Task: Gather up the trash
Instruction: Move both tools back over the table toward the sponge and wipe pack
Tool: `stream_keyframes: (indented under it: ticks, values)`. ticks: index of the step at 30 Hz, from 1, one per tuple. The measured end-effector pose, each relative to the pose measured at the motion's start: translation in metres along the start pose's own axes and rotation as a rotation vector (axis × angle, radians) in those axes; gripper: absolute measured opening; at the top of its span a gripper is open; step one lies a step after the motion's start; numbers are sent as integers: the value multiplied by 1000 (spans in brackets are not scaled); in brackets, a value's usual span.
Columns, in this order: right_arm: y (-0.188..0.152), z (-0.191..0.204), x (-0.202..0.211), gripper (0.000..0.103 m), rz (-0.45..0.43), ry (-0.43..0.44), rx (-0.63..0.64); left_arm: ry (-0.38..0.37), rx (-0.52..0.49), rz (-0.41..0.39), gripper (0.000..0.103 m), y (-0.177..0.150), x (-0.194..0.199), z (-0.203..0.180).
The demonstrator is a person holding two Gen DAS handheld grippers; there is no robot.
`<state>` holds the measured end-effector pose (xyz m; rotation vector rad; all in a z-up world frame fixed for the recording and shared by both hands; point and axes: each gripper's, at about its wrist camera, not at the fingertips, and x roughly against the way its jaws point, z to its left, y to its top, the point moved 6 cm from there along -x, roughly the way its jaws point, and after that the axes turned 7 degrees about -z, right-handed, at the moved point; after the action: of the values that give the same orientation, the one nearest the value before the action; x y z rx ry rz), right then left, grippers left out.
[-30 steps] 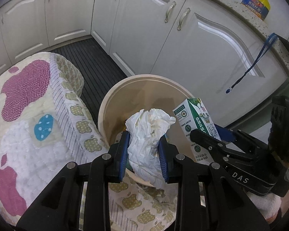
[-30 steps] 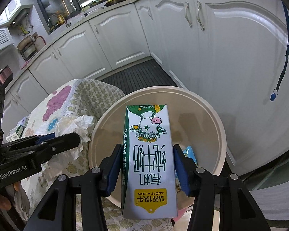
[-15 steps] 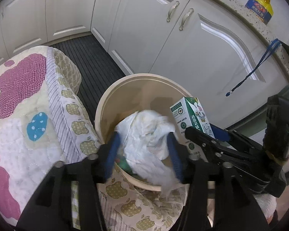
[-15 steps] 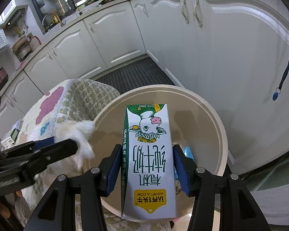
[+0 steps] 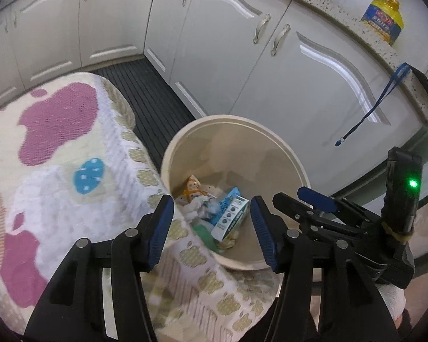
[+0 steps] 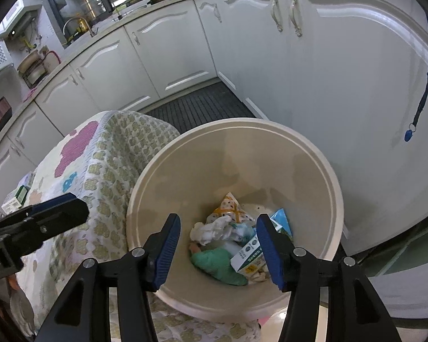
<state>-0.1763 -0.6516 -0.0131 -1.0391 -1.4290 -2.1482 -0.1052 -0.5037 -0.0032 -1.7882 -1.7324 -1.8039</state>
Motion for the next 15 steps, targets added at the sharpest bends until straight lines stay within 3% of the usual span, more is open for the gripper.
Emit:
stream_keyframes:
  ticks: [7,15]
  values:
    - [-2,25,8,55,-8,29,35,27,1,-48,54,-6,33,15]
    - [0,67,16,59,-24,76,84,126,31,-114,54,-18,80,55]
